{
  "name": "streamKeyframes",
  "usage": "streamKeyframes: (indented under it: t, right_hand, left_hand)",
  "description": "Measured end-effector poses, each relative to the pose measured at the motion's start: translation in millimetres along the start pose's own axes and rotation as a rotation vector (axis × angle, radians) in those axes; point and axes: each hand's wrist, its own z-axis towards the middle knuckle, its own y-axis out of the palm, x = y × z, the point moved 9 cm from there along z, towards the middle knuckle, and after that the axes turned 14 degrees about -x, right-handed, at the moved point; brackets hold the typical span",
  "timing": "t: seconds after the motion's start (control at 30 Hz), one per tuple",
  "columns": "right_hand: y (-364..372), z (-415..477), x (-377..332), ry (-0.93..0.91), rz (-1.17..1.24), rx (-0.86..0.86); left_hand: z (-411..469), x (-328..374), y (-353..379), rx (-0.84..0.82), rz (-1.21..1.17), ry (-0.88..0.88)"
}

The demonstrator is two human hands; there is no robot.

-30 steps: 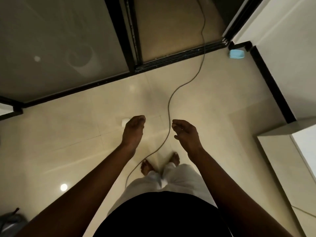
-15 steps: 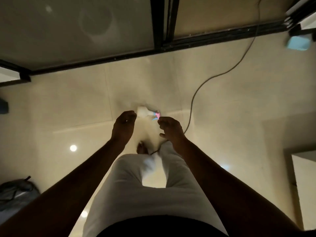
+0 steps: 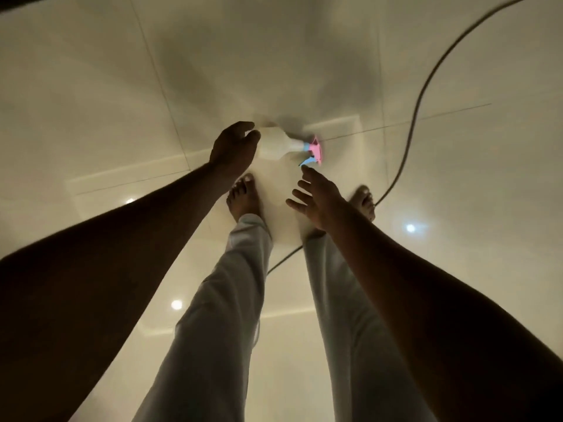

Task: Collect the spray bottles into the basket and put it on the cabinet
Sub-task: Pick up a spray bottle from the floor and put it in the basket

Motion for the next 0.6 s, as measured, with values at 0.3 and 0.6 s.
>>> streamKeyframes:
  t: [0.3, 0.6]
  right_hand:
    - [9, 147, 9, 0.001, 0.157, -0.045]
    - [10, 184, -7, -0.107, 0.249, -0.112]
  left_hand:
    - [118, 18, -21, -0.014, -0.157, 0.162]
    - [143, 45, -35, -0.035, -0.214, 0.279]
